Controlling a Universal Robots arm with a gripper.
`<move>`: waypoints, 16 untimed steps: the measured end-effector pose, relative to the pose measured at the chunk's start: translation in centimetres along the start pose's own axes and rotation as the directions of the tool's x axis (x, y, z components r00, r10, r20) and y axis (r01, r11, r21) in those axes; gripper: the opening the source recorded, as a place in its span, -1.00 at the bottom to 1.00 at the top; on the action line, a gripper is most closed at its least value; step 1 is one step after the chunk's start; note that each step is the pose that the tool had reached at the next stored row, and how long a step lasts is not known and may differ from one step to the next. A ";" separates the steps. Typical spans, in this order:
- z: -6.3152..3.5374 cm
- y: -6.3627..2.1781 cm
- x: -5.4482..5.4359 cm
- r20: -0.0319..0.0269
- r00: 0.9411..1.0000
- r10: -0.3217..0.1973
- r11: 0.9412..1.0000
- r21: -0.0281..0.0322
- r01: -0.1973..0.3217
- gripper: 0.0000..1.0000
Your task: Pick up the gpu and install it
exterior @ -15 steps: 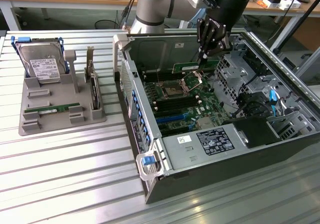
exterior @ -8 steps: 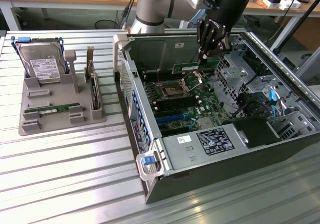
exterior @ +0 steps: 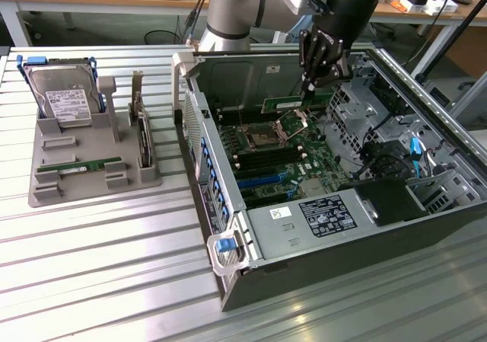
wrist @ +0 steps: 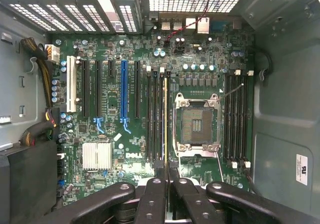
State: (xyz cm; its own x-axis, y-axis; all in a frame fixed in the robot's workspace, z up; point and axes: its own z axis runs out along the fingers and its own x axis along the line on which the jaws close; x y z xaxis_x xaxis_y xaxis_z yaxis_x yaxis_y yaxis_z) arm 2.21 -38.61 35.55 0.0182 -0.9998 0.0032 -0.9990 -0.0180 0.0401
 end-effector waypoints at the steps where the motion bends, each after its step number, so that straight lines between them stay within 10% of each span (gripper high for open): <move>1: 0.02 0.00 0.0 0.000 1.000 0.000 1.000 0.000 0.000 -0.76; 16: 0.34 -0.01 0.0 0.000 1.000 0.000 1.000 0.000 0.000 -0.76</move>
State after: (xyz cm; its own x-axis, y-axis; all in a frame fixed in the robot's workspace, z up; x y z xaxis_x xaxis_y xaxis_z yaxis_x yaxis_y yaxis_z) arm 2.21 -38.61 35.20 0.0182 -0.9998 0.0032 -0.9990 -0.0180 0.0401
